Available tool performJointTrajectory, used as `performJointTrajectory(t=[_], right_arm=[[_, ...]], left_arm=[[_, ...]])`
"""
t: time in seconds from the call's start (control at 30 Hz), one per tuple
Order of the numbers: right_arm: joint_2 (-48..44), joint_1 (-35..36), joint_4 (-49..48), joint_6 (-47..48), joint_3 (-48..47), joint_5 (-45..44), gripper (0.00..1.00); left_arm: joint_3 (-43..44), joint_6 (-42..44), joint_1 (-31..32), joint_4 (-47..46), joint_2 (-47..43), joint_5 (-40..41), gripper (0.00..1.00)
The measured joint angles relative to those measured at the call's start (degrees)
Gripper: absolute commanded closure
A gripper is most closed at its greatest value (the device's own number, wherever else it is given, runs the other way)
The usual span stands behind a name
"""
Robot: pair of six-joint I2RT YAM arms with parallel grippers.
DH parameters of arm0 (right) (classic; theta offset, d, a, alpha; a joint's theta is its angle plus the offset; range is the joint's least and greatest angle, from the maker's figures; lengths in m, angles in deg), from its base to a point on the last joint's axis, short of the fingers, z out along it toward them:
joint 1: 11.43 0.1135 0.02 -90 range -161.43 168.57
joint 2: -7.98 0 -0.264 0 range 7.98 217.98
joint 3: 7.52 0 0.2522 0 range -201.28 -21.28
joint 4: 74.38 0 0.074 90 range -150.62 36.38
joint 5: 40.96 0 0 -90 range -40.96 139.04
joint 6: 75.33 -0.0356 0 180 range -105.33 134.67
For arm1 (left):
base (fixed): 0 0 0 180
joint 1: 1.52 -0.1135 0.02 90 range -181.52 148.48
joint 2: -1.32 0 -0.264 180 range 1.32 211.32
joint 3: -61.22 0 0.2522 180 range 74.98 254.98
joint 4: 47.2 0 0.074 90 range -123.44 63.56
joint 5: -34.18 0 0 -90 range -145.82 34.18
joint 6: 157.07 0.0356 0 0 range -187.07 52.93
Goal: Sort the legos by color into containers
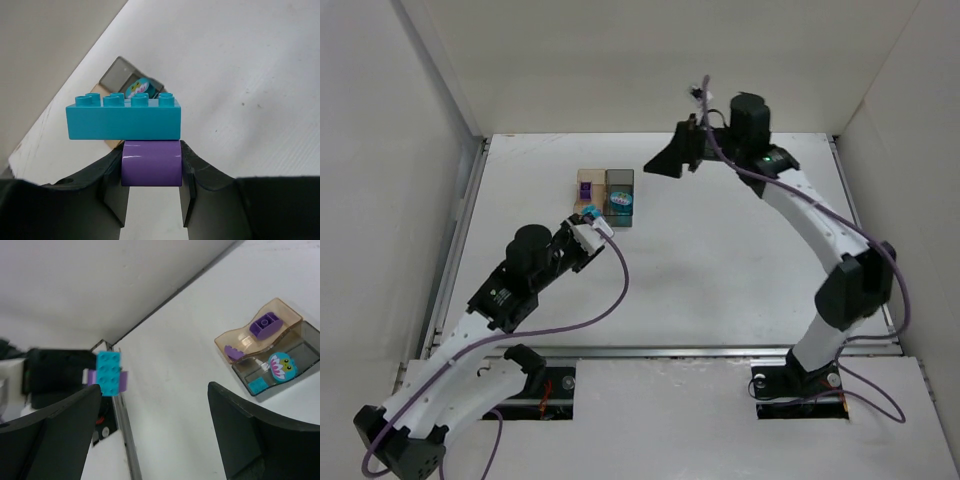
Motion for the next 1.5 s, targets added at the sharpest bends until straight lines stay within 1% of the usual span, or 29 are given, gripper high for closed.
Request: performJointTrajectory(t=[0.07, 0.17, 0.23, 0.3, 0.43, 0.53, 0.63, 0.67, 0.73, 0.8, 0.87, 0.9, 1.0, 1.1, 1.13, 1.17, 1.2, 1.23, 1.27, 1.4, 1.47, 1.5], right_arm=[[-6.23, -1.97, -0.63, 2.01, 3.98, 3.48, 0.07], [-10.16, 0.79, -1.18, 3.89, 6.67, 6.99, 0.06], [-10.47, 3.63, -1.22, 4.46, 8.04, 7.41, 0.03], [-10.16, 5.73, -1.01, 4.57, 9.94, 7.30, 0.02], [-7.80, 5.60, -0.48, 3.50, 11.76, 6.38, 0.02], [-5.38, 5.22, -0.33, 2.62, 11.76, 6.27, 0.05], [-3.54, 5.27, -0.09, 1.53, 11.37, 7.28, 0.17], [-3.02, 5.27, -0.11, 1.36, 10.95, 7.82, 0.30], [-2.29, 5.64, -0.09, 0.92, 10.16, 9.35, 0.41], [-2.10, 5.86, -0.24, 0.52, 9.66, 10.60, 0.46], [-2.10, 6.01, -0.33, 0.50, 9.38, 11.58, 0.46], [-2.10, 6.03, -0.48, 0.50, 9.38, 11.91, 0.42], [-2.03, 6.03, -0.61, 0.33, 9.38, 12.85, 0.42], [-1.60, 6.05, -0.83, 0.28, 9.35, 13.33, 0.50], [-1.29, 6.05, -1.01, 0.26, 9.31, 13.16, 0.62], [-0.81, 6.01, -1.07, -0.04, 9.11, 13.05, 0.67], [-0.20, 5.95, -1.09, -0.74, 8.83, 13.16, 0.68], [0.31, 5.95, -1.05, -1.38, 8.44, 13.22, 0.68], [0.85, 6.03, -1.11, -1.60, 8.07, 13.29, 0.63], [2.21, 6.32, -1.07, -2.12, 6.58, 13.64, 0.59], [2.64, 6.36, -1.05, -2.16, 5.77, 13.77, 0.50], [2.84, 6.38, -1.07, -2.25, 5.31, 13.92, 0.44]], left_arm=[[1.55, 1.55, 0.00, -0.50, 2.54, -4.26, 1.00], [5.68, 3.21, 0.07, -0.81, 8.41, -9.86, 1.00], [8.13, 3.78, 0.09, -0.83, 12.07, -12.37, 1.00], [9.25, 4.02, 0.11, -0.79, 13.75, -13.70, 1.00], [10.29, 4.44, 0.87, -0.63, 14.62, -14.99, 1.00], [10.73, 4.70, 1.60, -0.57, 14.56, -15.45, 1.00], [10.84, 4.72, 1.81, 0.35, 14.53, -15.43, 1.00], [10.84, 4.74, 1.77, 0.66, 14.58, -15.32, 1.00], [10.84, 4.68, 1.73, 1.09, 14.58, -14.93, 1.00], [10.84, 4.55, 1.75, 1.20, 14.58, -14.51, 1.00], [10.84, 4.31, 1.77, 1.14, 14.56, -14.10, 1.00], [10.84, 4.15, 1.81, 0.96, 14.56, -13.81, 1.00], [10.86, 3.52, 1.81, 0.55, 14.69, -12.24, 1.00], [10.93, 2.89, 1.81, 0.28, 15.41, -10.60, 1.00], [10.93, 2.75, 1.81, 0.20, 15.63, -10.27, 1.00], [10.93, 2.69, 1.81, 0.13, 15.74, -9.86, 1.00], [10.93, 2.75, 1.81, 0.22, 15.76, -9.25, 1.00], [10.93, 2.75, 1.84, 0.37, 15.82, -8.85, 1.00], [10.93, 2.73, 1.81, 0.59, 15.87, -8.50, 1.00], [10.93, 2.51, 1.79, 1.01, 15.87, -7.23, 1.00], [10.93, 2.34, 1.79, 0.70, 15.82, -6.58, 1.00], [10.93, 2.16, 1.79, 0.50, 15.80, -6.47, 1.00]])
